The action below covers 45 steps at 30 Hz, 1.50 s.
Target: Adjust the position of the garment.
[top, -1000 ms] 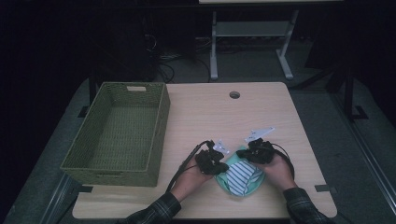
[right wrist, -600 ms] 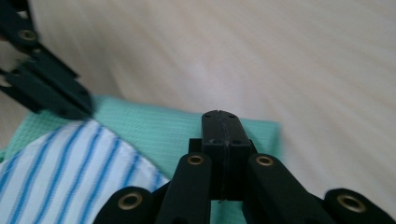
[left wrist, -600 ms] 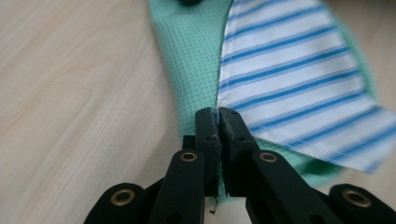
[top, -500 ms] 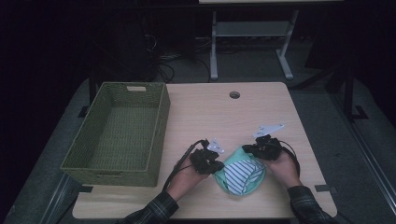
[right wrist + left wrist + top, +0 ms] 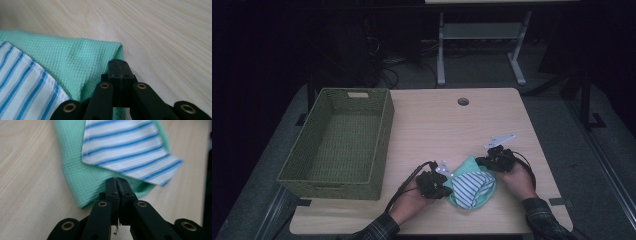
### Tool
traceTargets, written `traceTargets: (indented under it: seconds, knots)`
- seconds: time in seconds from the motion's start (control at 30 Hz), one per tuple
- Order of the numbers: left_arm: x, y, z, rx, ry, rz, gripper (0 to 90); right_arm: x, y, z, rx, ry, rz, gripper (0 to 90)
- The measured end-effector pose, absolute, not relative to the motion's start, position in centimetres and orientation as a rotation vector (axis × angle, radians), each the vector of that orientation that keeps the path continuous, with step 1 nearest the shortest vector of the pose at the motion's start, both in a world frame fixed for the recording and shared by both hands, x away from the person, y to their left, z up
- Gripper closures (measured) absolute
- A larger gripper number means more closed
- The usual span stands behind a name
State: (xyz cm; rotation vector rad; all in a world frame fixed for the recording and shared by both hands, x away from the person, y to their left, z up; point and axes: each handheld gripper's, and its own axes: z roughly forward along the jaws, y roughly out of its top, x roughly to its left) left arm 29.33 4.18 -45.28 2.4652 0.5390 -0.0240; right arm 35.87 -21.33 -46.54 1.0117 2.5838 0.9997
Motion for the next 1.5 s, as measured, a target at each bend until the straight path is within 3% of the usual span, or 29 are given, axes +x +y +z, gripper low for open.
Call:
traceTargets:
  seconds: [0.53,0.93,1.5]
  knots:
    - [34.0,5.7,-45.1,2.481,0.651,0.126,89.5,33.6,-21.5,-46.3,0.986,2.629,0.967,89.8]
    - [38.4,5.4,-45.3,2.453,0.712,0.136,89.6,31.4,-21.0,-46.3,0.956,2.677,1.002,89.8]
    - [41.1,3.8,-45.6,2.411,0.727,0.130,89.6,29.3,-18.5,-46.3,0.833,2.760,1.043,89.8]
